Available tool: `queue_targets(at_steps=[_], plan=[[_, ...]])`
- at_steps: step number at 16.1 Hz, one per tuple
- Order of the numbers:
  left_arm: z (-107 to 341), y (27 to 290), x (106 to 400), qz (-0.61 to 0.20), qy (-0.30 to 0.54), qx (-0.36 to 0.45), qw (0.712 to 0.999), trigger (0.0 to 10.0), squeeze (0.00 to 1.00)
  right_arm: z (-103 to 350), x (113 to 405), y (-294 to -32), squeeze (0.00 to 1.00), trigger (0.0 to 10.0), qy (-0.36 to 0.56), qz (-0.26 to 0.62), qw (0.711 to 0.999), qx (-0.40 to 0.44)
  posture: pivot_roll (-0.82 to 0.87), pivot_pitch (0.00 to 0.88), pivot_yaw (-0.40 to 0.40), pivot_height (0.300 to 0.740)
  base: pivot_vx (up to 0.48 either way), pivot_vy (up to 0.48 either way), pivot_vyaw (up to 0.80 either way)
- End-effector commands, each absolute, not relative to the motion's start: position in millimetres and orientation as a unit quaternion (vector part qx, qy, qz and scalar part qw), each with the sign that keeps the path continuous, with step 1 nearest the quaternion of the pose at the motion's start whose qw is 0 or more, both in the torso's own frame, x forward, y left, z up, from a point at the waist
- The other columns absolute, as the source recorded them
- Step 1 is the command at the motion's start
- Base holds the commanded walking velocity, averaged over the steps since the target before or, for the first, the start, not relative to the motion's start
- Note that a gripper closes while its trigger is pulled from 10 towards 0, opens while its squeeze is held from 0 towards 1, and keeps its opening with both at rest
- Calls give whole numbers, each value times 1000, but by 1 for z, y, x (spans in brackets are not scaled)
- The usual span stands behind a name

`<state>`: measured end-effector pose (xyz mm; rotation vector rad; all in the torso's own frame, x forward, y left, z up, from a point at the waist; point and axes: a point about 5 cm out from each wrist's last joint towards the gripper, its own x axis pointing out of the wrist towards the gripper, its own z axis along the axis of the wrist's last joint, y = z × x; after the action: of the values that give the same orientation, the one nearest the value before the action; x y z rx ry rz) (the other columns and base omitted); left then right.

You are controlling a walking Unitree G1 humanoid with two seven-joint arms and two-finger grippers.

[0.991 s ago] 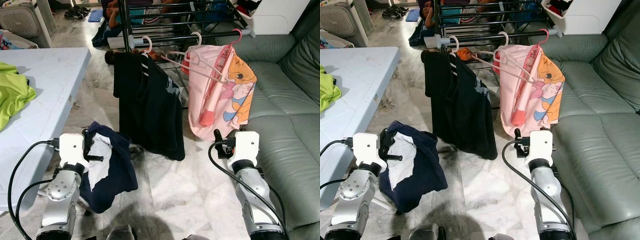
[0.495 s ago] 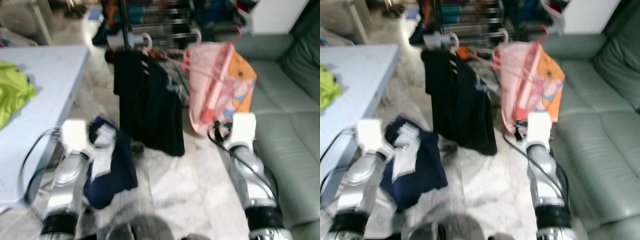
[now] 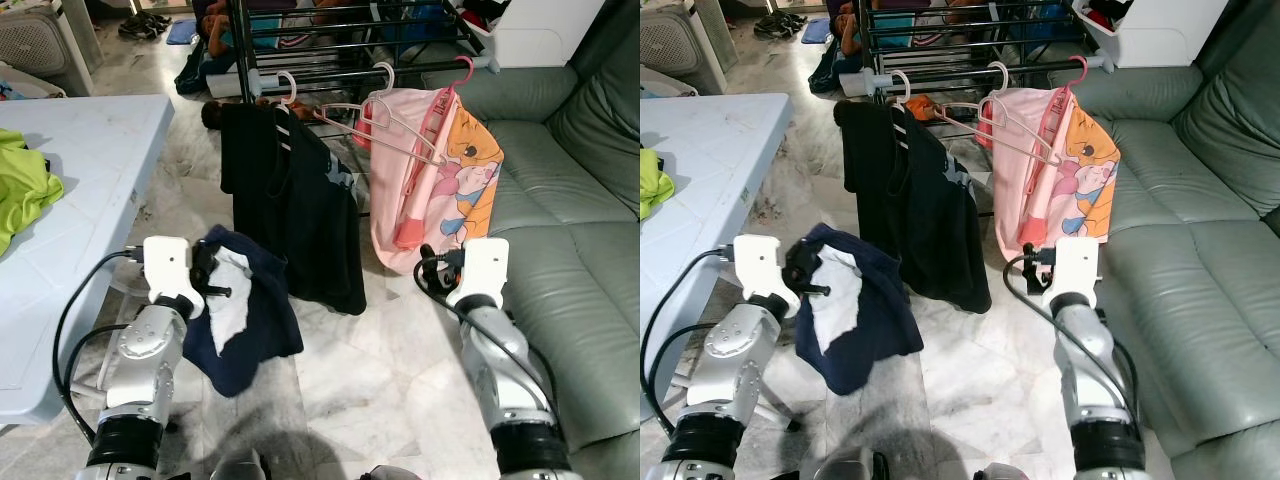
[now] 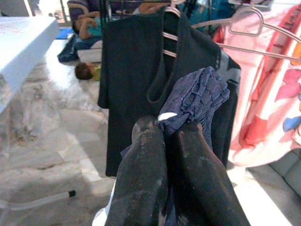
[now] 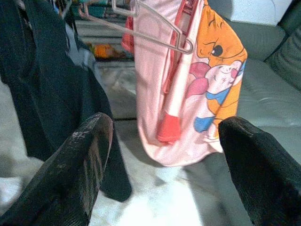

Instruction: Hang hanger

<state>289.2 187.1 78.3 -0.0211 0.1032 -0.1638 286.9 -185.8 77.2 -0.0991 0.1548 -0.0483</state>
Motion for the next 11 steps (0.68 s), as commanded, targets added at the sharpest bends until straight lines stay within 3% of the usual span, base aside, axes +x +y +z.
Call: queue_targets(at_steps=[1, 4, 11], plan=[[82, 185, 288, -99, 37, 5, 994, 10000, 0, 74, 285, -185, 0, 10000, 94, -23, 994, -46, -75, 0, 5, 740, 0, 0, 0], [88, 180, 288, -124, 21, -4, 992, 10000, 0, 72, 284, -190, 0, 10000, 91, -33, 994, -54, -75, 0, 13, 740, 100, 0, 0], [89, 173, 288, -145, 17, -9, 989, 10000, 0, 75, 288, -197, 0, 10000, 80, -66, 993, -62, -74, 0, 16, 740, 410, 0, 0]])
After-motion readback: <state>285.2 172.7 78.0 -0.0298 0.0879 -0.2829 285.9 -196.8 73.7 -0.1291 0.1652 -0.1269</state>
